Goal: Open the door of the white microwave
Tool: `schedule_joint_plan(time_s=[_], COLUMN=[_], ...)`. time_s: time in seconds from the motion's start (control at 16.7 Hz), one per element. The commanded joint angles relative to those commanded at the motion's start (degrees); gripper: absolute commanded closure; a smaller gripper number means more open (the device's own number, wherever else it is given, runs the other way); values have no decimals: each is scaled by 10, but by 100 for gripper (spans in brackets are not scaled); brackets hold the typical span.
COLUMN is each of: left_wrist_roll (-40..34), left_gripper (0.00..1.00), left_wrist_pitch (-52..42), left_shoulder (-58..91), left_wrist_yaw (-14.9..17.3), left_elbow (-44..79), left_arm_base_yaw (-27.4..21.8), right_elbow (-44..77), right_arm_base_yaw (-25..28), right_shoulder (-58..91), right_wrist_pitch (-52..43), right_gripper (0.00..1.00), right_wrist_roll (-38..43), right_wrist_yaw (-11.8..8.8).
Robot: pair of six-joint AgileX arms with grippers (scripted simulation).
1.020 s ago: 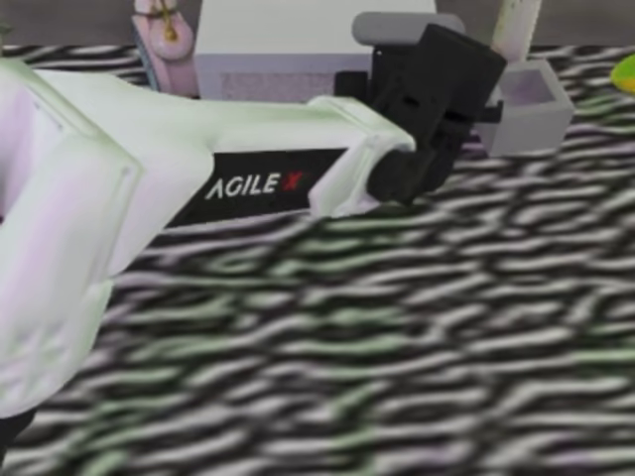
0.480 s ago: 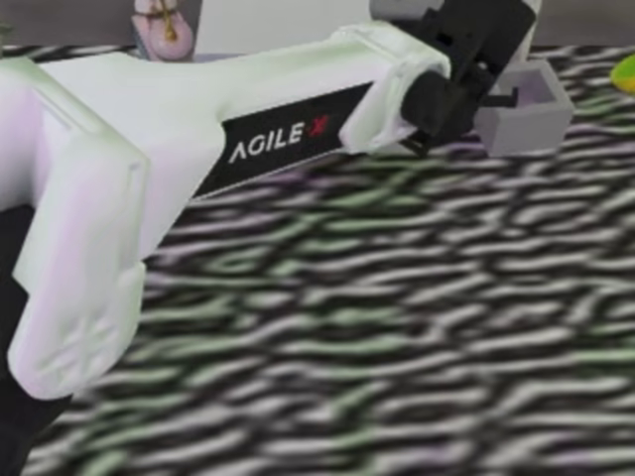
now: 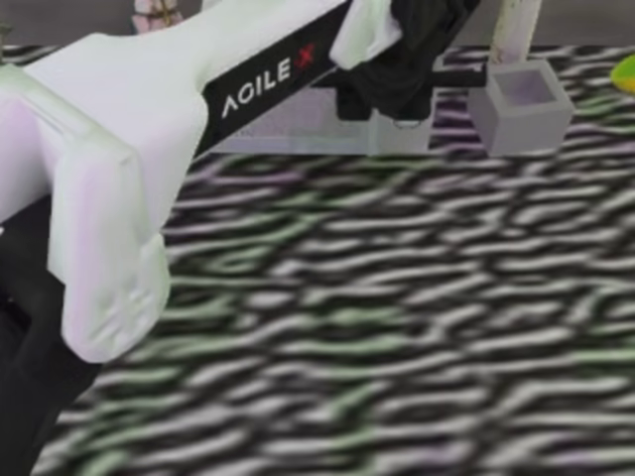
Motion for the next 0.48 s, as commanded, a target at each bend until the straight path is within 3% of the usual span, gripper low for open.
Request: schedule_joint_plan(time_s=[0.18,0.48], left_wrist_roll=[-11,-11], left_gripper=[100,100], left_wrist_pitch=[-39,-41], left_shoulder=[7,7], left_wrist_yaw=[17,18], left_elbow=[30,31], left_arm_base_yaw=[6,7], right_elbow=[0,0], right_arm_base_yaw=[0,0], right_shoulder=[0,0], right_wrist_pitch=[0,0], right_gripper=[0,0], right_wrist_roll=[0,0], right_wrist_yaw=[0,0])
